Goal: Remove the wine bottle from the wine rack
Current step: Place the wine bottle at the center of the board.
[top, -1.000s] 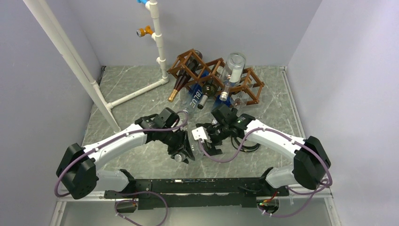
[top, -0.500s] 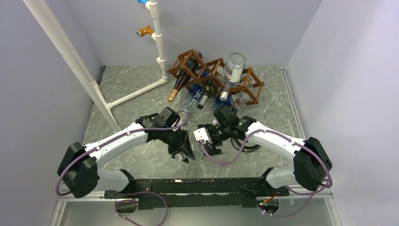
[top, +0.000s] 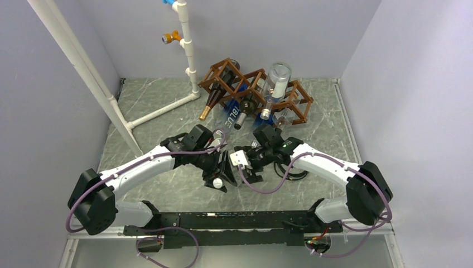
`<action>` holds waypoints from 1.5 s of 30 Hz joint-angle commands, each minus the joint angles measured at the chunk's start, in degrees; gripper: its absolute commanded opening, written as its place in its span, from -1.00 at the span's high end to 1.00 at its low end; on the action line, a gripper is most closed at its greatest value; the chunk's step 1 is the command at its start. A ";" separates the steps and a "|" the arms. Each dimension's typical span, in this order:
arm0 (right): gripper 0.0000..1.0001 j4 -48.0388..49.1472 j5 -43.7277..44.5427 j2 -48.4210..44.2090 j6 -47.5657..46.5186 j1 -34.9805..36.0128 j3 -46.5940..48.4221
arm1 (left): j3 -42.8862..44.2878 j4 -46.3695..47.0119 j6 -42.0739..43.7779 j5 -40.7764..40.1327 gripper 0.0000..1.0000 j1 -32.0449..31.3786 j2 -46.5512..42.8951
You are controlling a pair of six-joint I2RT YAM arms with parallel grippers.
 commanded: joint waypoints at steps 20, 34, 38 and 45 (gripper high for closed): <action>-0.79 0.20 -7.89 5.30 1.99 -2.90 -1.77 | 4.63 10.50 2.53 4.63 -0.63 3.32 0.55; -0.84 -1.51 -11.45 5.31 1.10 -5.96 -1.68 | 5.10 9.81 6.15 4.73 -0.79 5.85 -1.91; -0.86 -2.18 -12.30 5.18 1.09 -6.88 -1.45 | 4.68 10.50 6.56 4.65 -0.82 6.48 -3.19; -0.92 -3.90 -14.63 2.45 2.14 -9.35 -0.36 | 4.39 8.68 10.41 2.62 -0.89 7.91 -6.71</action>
